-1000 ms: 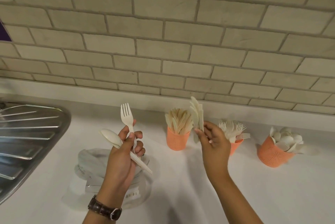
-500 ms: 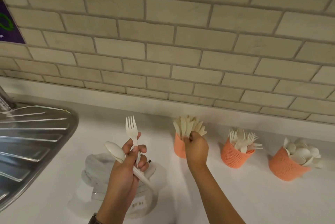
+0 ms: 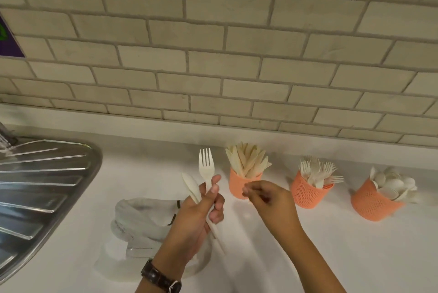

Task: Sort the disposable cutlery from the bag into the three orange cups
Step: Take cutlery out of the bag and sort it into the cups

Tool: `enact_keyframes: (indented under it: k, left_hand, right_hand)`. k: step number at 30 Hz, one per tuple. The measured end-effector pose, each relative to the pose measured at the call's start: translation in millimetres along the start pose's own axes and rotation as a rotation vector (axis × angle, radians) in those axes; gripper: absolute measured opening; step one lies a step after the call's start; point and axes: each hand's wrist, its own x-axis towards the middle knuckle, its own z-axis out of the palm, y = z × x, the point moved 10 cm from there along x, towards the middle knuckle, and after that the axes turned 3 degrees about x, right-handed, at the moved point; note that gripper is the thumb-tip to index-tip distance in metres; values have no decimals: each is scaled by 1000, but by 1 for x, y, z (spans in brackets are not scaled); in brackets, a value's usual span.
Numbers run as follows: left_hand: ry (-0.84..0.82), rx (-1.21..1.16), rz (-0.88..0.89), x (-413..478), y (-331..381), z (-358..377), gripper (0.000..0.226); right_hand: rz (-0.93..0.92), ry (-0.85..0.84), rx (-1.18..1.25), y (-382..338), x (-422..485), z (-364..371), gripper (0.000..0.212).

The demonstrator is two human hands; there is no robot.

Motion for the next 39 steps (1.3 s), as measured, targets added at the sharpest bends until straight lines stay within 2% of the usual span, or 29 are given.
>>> enact_keyframes:
  k: [2,4,7,9,12,16,20,23,29,34,39]
  left_hand:
    - [-82,28,-29,0,-7,16,36]
    - [-178,82,-83,0,-21,36,28]
    - [-343,203,-191,-7,-50,72,31]
    - [-425,164,-283,-13,-68,94,36]
    - [-519,53,-377,-19,-86,128,31]
    - [-551,190,-340,-22,-106,166,33]
    - [-576,355,-274,-19,-129,202,24]
    - [-457,355,-219,-15,-142,233,23]
    - [-214,343,-144,-8,-168,283,26]
    - [36,339,-46,-6,-167,279,24]
    - [209,313,37,-6,-148,258,21]
  right_hand:
    - [44,-30,163,-2,-19,-10,18]
    - [109,-11,279,1,-31,-25,13]
    - [198,-11,409,11,-46,-43,8]
    - [254,6,500,22,-54,-56,8]
    - [342,17,562,44,-64,-78,5]
    - [424,51,615,79,-74,-112,14]
    - [474,16,713,110,-80,-148,15]
    - [467,1,793,130,-79,-180,16]
    - [455,133,719,172,-76,-244,13]
    - [447,267,777,195,-69,-293,15]
    - [269,379,664,185,-46,-352,6]
